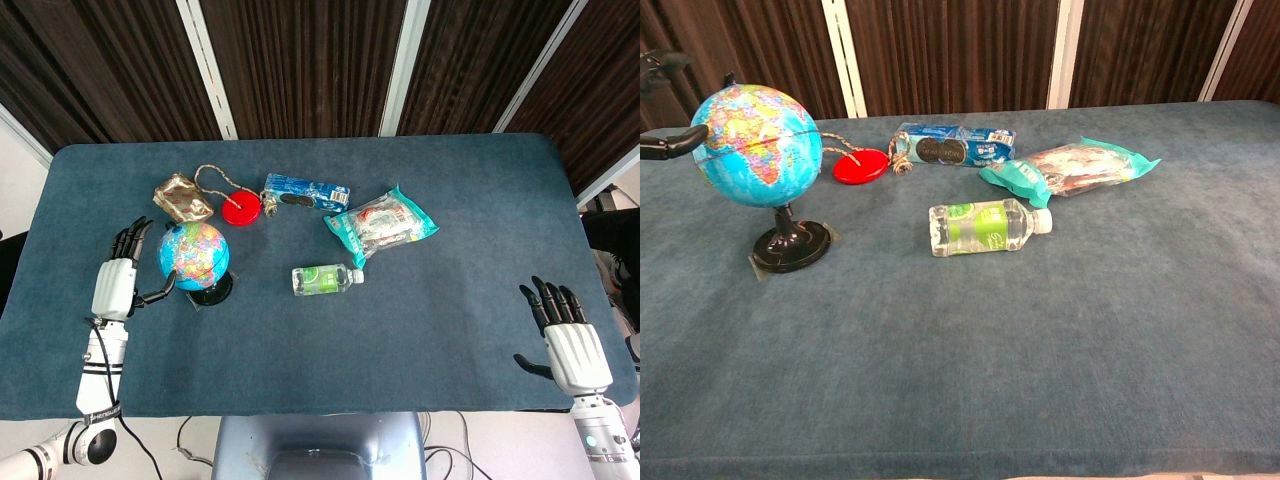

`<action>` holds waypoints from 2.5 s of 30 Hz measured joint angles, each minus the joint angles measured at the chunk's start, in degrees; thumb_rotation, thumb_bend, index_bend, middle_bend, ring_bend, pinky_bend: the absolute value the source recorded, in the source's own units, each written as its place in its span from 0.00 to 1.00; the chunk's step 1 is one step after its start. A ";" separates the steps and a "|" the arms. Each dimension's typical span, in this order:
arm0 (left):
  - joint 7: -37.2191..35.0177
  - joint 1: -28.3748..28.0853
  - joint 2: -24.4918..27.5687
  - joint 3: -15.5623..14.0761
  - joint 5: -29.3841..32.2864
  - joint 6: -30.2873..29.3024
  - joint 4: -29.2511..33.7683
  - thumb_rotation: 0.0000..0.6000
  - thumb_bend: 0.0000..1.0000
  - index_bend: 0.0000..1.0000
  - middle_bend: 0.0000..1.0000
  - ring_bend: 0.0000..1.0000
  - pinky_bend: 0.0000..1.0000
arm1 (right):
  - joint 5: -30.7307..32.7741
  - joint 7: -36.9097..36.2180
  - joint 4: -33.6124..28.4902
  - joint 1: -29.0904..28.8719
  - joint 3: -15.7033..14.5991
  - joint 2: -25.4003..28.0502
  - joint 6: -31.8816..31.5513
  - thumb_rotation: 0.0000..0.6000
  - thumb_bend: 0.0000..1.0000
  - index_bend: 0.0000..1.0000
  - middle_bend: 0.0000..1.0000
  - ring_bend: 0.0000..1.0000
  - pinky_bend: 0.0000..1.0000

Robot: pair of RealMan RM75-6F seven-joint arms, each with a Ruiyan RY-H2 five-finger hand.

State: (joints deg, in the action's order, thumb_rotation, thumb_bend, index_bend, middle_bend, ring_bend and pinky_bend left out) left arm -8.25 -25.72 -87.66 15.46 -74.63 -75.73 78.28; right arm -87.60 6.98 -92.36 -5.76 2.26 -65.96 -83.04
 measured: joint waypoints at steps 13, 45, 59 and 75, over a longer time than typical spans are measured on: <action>-1.32 0.51 0.20 0.03 1.14 0.68 -1.08 0.80 0.33 0.00 0.00 0.00 0.03 | 0.08 0.38 -0.08 -0.06 -0.06 -0.13 0.18 1.00 0.15 0.00 0.00 0.00 0.00; -10.69 1.72 1.97 0.13 -5.48 -4.89 2.48 0.81 0.32 0.00 0.00 0.00 0.07 | -0.42 0.08 -0.24 -0.06 -0.31 0.07 0.14 1.00 0.15 0.00 0.00 0.00 0.00; -3.30 -3.88 -3.26 0.63 -3.24 1.13 1.10 0.80 0.32 0.00 0.00 0.00 0.06 | -0.62 -1.66 -0.27 0.34 -0.41 1.16 -0.45 1.00 0.15 0.00 0.00 0.00 0.00; -2.18 -2.37 -2.79 -0.02 -2.33 -0.65 0.72 0.81 0.32 0.00 0.00 0.00 0.06 | -0.95 -1.65 -0.37 0.20 -0.59 1.17 -0.10 1.00 0.15 0.00 0.00 0.00 0.00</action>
State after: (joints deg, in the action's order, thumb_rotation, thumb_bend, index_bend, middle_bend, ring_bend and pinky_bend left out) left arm -10.43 -28.09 -90.45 15.44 -76.96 -76.38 79.00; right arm -88.55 5.33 -92.73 -5.56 1.68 -64.79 -83.15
